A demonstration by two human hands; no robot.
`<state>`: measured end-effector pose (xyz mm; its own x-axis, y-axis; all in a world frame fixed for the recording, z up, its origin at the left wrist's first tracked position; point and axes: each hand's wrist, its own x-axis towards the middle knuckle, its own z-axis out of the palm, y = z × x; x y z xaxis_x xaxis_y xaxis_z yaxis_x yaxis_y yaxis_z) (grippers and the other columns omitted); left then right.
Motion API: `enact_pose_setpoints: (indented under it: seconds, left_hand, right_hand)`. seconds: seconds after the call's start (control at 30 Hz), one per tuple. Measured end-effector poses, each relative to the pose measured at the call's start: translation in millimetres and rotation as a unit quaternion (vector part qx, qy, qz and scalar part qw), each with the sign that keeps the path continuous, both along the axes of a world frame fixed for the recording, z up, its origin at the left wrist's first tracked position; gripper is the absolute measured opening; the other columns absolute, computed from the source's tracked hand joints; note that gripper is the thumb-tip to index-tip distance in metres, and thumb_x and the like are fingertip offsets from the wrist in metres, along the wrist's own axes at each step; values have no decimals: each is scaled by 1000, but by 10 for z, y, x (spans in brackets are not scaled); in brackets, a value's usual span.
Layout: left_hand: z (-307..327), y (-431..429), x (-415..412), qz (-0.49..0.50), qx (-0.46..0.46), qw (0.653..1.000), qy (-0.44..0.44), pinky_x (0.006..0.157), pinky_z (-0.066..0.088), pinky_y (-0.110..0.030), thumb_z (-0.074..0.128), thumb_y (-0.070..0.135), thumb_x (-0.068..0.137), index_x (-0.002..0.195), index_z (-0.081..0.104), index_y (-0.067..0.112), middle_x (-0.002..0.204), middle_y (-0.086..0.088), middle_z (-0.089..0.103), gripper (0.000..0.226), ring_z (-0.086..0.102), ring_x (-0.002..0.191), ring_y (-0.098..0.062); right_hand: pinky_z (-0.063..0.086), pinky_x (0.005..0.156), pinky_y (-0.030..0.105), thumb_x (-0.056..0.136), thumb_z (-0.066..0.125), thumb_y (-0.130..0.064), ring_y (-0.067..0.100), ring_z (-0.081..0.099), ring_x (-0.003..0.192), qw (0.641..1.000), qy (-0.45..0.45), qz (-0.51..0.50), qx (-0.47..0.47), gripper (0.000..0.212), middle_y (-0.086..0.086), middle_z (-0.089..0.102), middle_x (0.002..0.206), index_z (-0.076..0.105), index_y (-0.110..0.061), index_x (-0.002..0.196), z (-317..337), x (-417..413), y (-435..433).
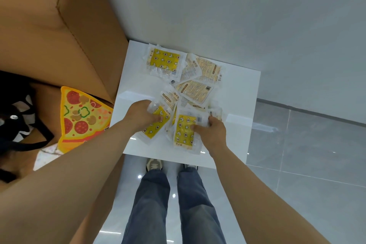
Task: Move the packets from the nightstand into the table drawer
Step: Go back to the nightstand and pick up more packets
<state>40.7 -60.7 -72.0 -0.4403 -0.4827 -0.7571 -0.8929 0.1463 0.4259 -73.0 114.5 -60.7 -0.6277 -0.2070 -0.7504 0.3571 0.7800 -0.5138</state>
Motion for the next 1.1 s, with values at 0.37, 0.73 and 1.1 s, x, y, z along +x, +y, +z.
enact_pose_setpoints:
  seconds: [0.37,0.73,1.1]
  left_hand:
    - [651,-49,214,18,-53,998,35,52,34,-23,66,19,83,90,54,13,78,0,54,16,54,78,-24]
    - [1830,-57,385,46,-90,989,110,70,51,-47,69,20,79,98,59,2,89,-18,65,28,62,81,-34]
    - [3455,127,251,1,-142,957,254,66,48,-37,67,20,81,91,61,16,84,-2,66,12,60,76,-16]
  right_hand:
    - [44,62,15,86,64,-10,15,61,82,998,45,36,-24,18,0,65,99,60,-10,104,534,38,218]
    - [48,64,32,84,64,-10,28,57,73,988,139,38,-52,17,19,63,90,57,1,95,1638,96,208]
    - [41,52,21,84,66,-16,13,49,59,943,304,-2,-132,10,12,60,76,57,-11,85,3359,89,427]
